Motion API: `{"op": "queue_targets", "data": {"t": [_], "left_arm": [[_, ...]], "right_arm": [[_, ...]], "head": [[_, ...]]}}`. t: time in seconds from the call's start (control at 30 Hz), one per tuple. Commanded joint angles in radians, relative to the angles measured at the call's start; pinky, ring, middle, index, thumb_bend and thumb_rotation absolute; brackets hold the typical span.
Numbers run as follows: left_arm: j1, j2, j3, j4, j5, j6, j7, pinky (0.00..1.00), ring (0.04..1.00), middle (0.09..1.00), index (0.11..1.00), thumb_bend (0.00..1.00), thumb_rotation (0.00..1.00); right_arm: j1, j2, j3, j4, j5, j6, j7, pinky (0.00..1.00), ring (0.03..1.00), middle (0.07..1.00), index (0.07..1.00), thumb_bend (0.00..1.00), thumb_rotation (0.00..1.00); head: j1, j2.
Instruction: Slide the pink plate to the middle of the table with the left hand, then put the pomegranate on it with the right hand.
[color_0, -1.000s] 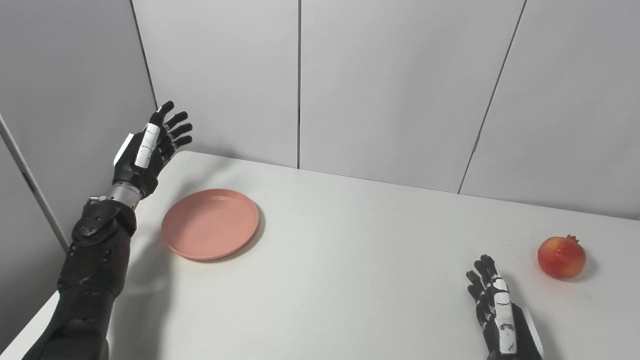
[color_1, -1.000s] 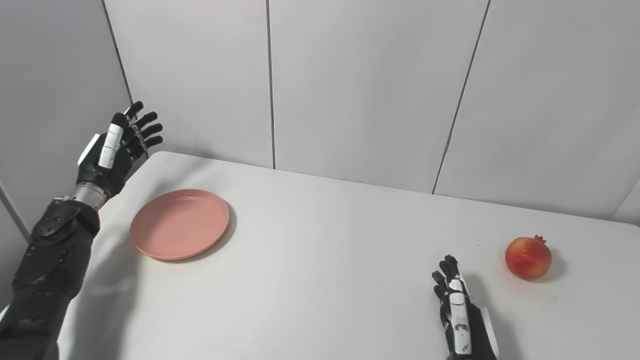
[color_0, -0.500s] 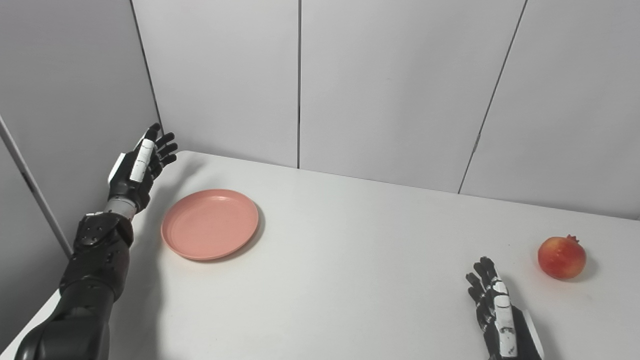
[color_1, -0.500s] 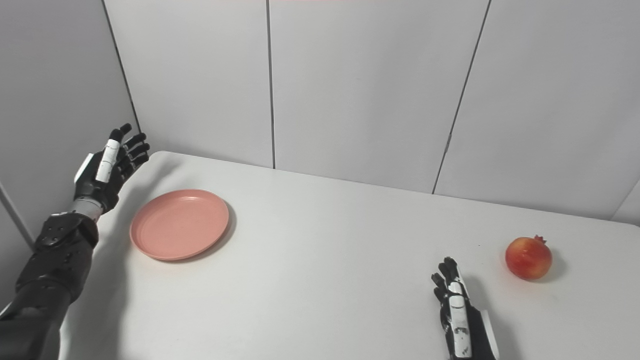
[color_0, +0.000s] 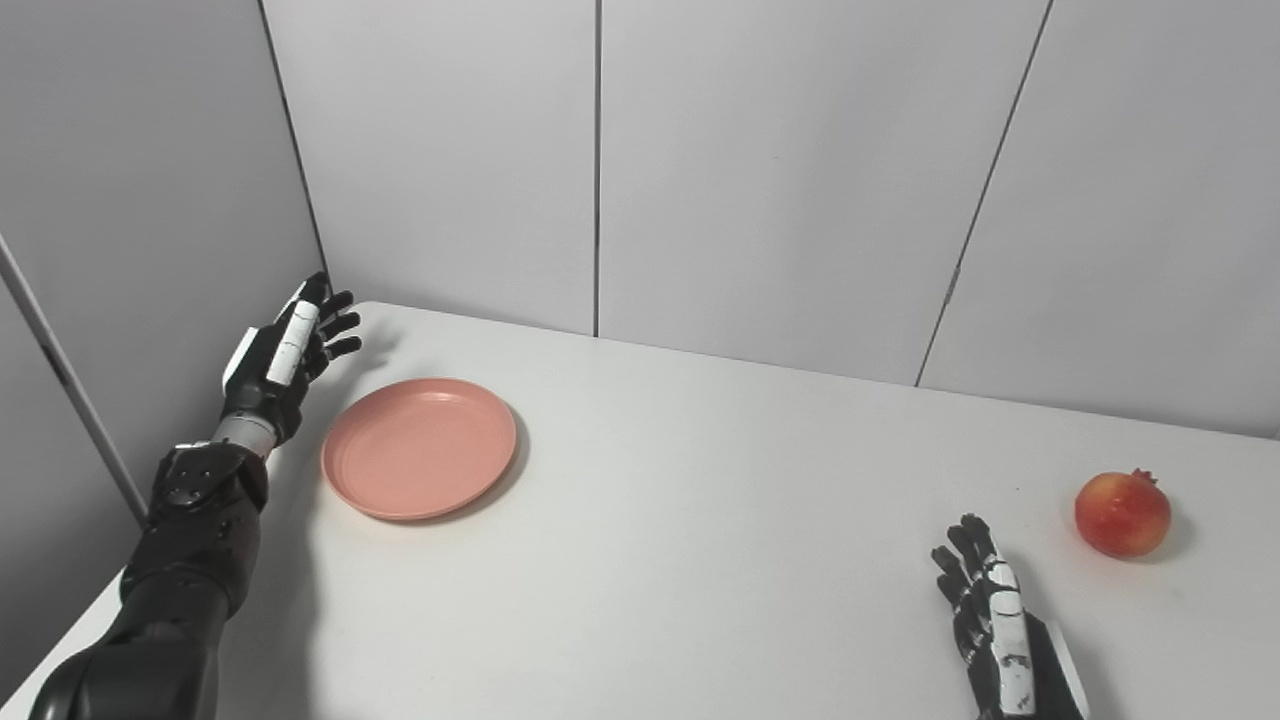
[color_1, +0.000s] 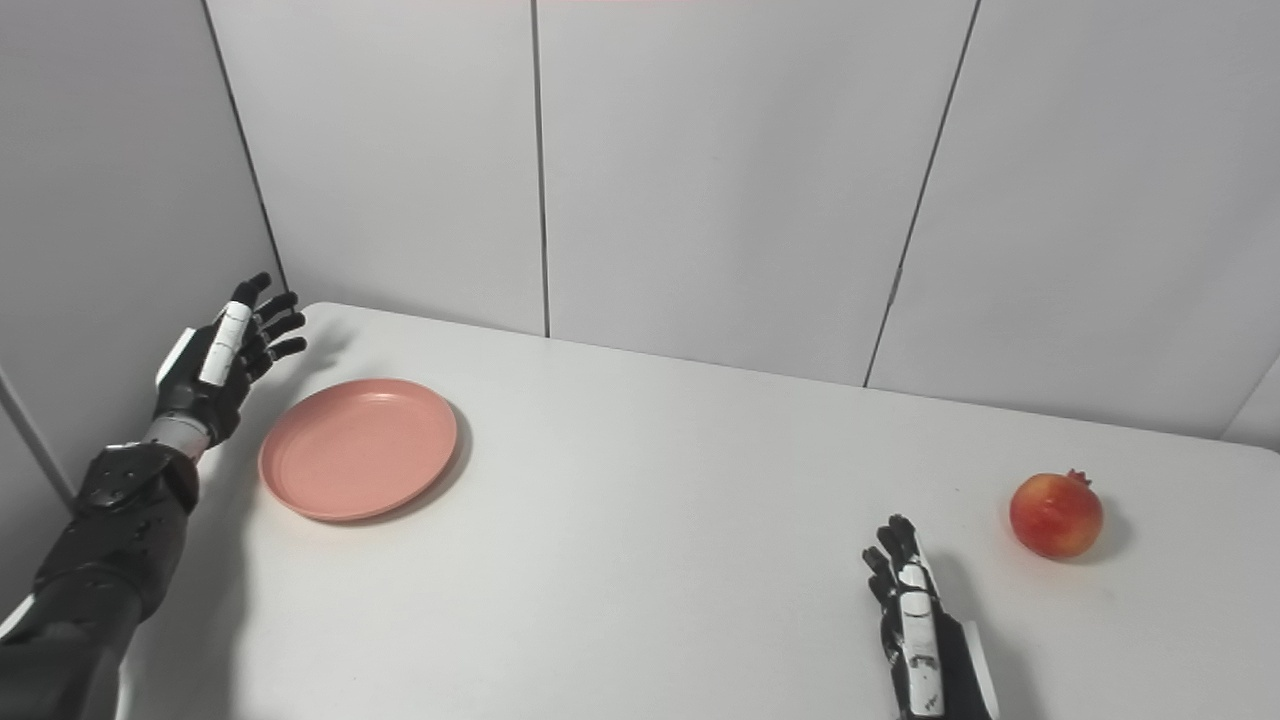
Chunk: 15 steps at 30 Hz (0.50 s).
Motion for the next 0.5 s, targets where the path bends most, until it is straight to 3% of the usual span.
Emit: {"op": "queue_targets", "data": {"t": [0.0,0.3,0.47], "left_arm": [[-0.047,0.039,0.008,0.018,-0.011,-0.044,-0.023,0.79,0.842,0.87,0.916,1.0,0.78],[-0.057,0.041,0.004,0.146,0.0,-0.092,-0.044,0.73,0.786,0.805,0.872,1.0,0.76],[-0.055,0.032,-0.012,0.173,0.026,-0.094,-0.018,0.78,0.823,0.846,0.894,1.0,0.78]], "right_arm": [[0.064,0.0,-0.001,0.045,0.002,0.015,0.001,1.0,0.946,0.966,0.967,0.74,1.0],[0.072,0.0,-0.002,0.026,0.0,0.028,-0.002,1.0,0.943,0.962,0.964,0.72,1.0],[0.07,-0.006,-0.001,0.027,-0.004,0.028,0.0,1.0,0.945,0.966,0.966,0.73,1.0]], "head": [[0.0,0.0],[-0.006,0.01],[-0.005,0.009]]}}
